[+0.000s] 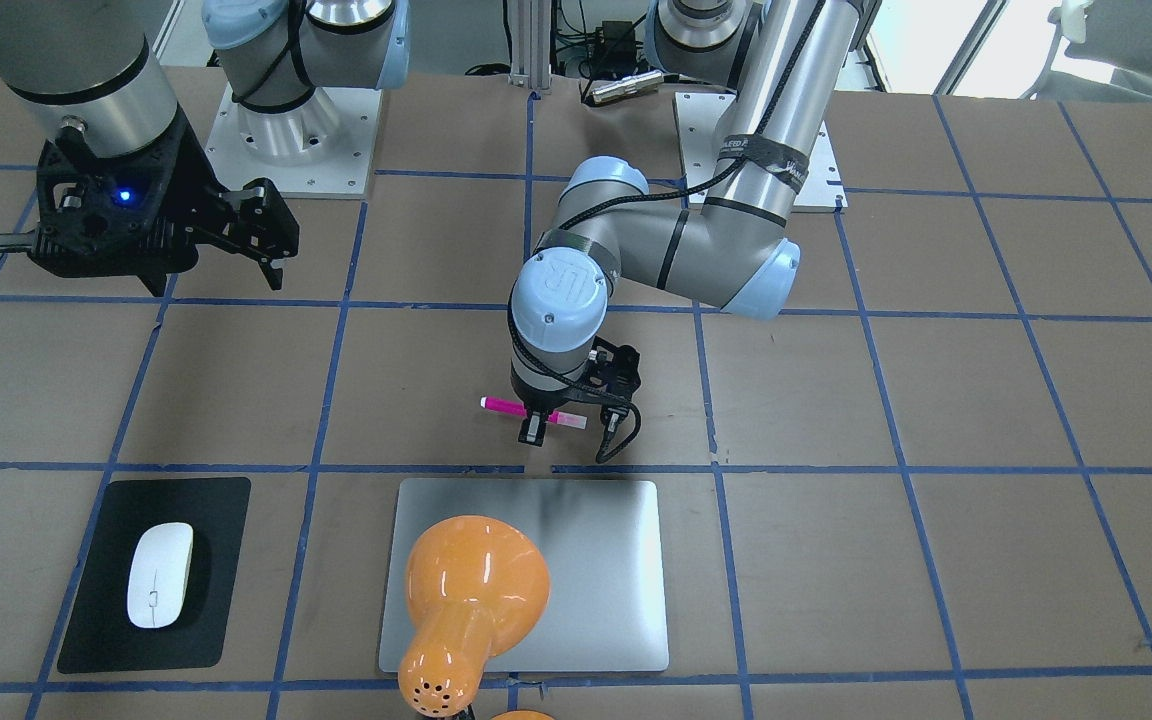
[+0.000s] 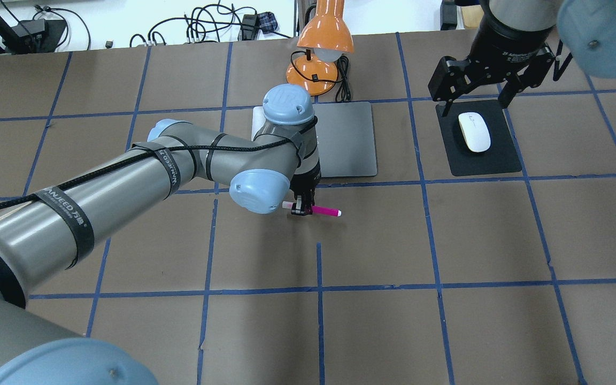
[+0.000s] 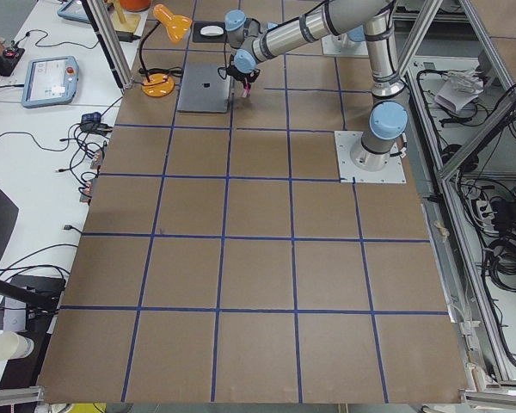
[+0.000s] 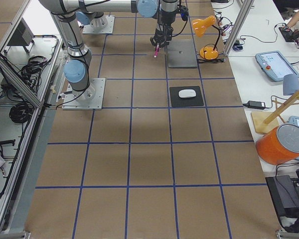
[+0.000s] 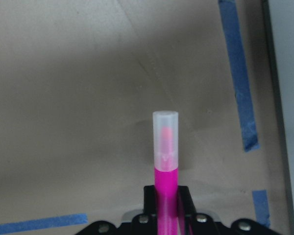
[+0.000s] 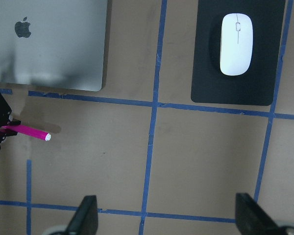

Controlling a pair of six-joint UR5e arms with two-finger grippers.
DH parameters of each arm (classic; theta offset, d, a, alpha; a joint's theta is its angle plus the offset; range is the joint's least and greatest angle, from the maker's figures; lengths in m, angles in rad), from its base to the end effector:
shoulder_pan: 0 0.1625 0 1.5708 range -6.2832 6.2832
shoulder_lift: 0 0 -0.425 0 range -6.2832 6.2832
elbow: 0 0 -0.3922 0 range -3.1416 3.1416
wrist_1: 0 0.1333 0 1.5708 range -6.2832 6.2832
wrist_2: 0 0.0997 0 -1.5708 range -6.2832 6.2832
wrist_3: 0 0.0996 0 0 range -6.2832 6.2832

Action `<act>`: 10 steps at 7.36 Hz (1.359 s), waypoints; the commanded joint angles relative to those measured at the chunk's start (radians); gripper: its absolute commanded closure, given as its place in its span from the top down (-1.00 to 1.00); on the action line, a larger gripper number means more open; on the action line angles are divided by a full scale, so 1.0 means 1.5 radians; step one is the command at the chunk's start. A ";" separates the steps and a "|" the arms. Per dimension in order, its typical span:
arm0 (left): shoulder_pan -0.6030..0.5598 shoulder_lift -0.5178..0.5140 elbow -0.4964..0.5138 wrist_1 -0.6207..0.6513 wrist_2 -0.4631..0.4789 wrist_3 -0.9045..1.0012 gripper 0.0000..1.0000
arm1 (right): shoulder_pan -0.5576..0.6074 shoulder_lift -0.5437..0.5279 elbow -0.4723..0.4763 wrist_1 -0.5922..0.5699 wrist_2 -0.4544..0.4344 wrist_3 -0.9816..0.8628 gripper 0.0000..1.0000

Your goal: Place pen and mouse around notebook

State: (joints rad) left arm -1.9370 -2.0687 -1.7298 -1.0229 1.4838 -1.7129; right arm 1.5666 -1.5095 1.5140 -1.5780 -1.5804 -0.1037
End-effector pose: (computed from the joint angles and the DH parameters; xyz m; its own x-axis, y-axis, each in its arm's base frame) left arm -0.3481 -0.5111 0.1869 -0.2201 -0.9681 -0.1199 -0.9745 0.2129 0.0701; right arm 0.1302 -0.5187 0.4856 -0.9950 -0.0993 0.0098 -0.0993 0.9951 -0.0017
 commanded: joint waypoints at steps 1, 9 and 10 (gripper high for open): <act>0.001 0.001 -0.003 0.000 0.003 0.007 0.79 | 0.001 0.000 0.000 0.000 -0.001 -0.002 1.00; 0.145 0.088 0.040 -0.012 0.008 0.753 1.00 | 0.001 0.000 0.000 0.001 -0.001 0.002 1.00; 0.171 0.104 0.046 -0.044 0.011 0.817 1.00 | 0.001 0.000 0.000 0.001 -0.001 0.002 1.00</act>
State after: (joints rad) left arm -1.7275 -1.9434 -1.6774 -1.0481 1.4936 -0.6824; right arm 1.5678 -1.5094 1.5139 -1.5770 -1.5815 -0.1013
